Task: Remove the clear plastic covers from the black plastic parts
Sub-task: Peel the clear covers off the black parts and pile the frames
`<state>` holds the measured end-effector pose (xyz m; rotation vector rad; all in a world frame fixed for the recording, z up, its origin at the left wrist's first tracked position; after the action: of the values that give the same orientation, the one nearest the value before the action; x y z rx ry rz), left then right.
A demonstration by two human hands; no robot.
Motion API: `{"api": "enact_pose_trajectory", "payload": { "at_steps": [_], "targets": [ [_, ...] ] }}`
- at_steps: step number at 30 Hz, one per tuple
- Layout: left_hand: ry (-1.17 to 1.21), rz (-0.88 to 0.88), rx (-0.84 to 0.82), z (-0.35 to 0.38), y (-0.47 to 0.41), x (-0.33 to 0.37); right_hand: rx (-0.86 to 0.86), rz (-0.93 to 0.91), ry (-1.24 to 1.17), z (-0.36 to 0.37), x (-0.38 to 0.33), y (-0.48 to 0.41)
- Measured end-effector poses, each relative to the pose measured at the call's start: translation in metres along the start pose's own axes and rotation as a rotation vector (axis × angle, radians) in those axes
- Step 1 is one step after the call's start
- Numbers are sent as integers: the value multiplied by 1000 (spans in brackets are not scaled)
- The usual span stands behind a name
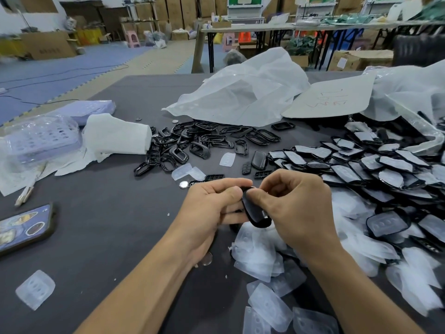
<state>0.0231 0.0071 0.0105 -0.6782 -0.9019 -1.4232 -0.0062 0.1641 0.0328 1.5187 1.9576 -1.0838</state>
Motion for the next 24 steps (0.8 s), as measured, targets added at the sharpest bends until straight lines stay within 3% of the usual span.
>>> {"api": "enact_pose_trajectory", "payload": {
  "at_steps": [5, 12, 15, 24],
  "targets": [
    [-72, 90, 17, 2, 5, 2, -2, 12, 43, 6, -4, 1],
    [55, 248, 119, 5, 7, 7, -251, 152, -353, 6, 0, -4],
    [29, 282, 92, 8, 9, 11, -211, 159, -467, 3, -1, -4],
    [-114, 340, 123, 6, 15, 19, -86, 69, -485, -3, -4, -4]
  ]
}}
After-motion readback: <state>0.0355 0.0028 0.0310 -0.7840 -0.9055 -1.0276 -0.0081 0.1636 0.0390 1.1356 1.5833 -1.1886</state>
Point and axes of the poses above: each hand's wrist, its own y-axis away from the middle knuckle, its own z-axis out of the palm, x = y × z, the point moved 3 cm from there along -y, towards the middle knuckle, and after that the axes turned 13 degrees about y, right-handed, at the moved point
